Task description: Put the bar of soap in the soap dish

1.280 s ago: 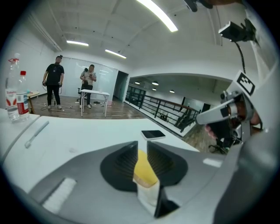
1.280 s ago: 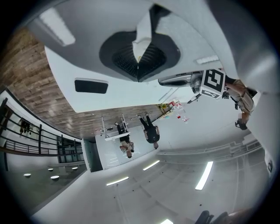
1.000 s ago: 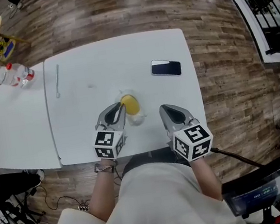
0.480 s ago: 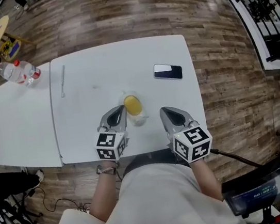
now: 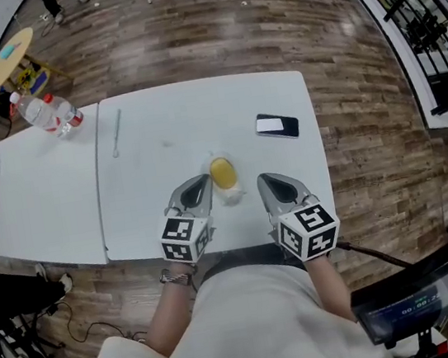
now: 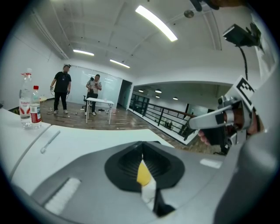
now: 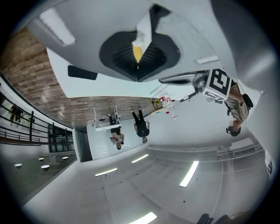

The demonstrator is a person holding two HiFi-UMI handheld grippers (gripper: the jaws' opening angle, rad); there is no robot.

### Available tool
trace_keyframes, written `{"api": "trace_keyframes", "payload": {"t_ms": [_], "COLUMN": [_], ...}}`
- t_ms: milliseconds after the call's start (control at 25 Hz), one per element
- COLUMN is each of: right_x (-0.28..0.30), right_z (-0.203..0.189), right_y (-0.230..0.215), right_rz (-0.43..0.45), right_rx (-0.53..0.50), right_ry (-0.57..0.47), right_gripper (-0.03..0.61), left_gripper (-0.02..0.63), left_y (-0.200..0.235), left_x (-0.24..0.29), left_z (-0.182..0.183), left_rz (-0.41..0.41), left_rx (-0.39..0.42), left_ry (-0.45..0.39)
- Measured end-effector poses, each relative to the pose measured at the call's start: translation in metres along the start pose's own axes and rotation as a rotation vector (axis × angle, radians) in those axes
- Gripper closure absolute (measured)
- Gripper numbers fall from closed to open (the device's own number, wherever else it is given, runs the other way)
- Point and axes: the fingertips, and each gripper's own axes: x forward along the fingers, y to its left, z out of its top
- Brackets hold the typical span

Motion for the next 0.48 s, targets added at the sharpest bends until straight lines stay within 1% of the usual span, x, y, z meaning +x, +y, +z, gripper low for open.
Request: {"api": "trace_keyframes", "payload": {"t_ms": [200, 480], "right_x": [-0.002, -0.009], "right_z": [0.017, 0.031], "right_y": [0.003, 0.013], "right_rz": [-0.001, -0.013], "right_rx": [-0.029, -0.065], "right_ry": [-0.039, -0.092], "right_gripper": [0.575, 0.575], "left_gripper": [0.605, 0.605], "left_y": [-0.001, -0.006], "left_x": [-0.014, -0.040], "left_z": [0.024, 0.058], "left_rz": [0.018, 0.042], "left_rx": [0.013, 0.066], "left_ry": [-0.050, -0.130]}}
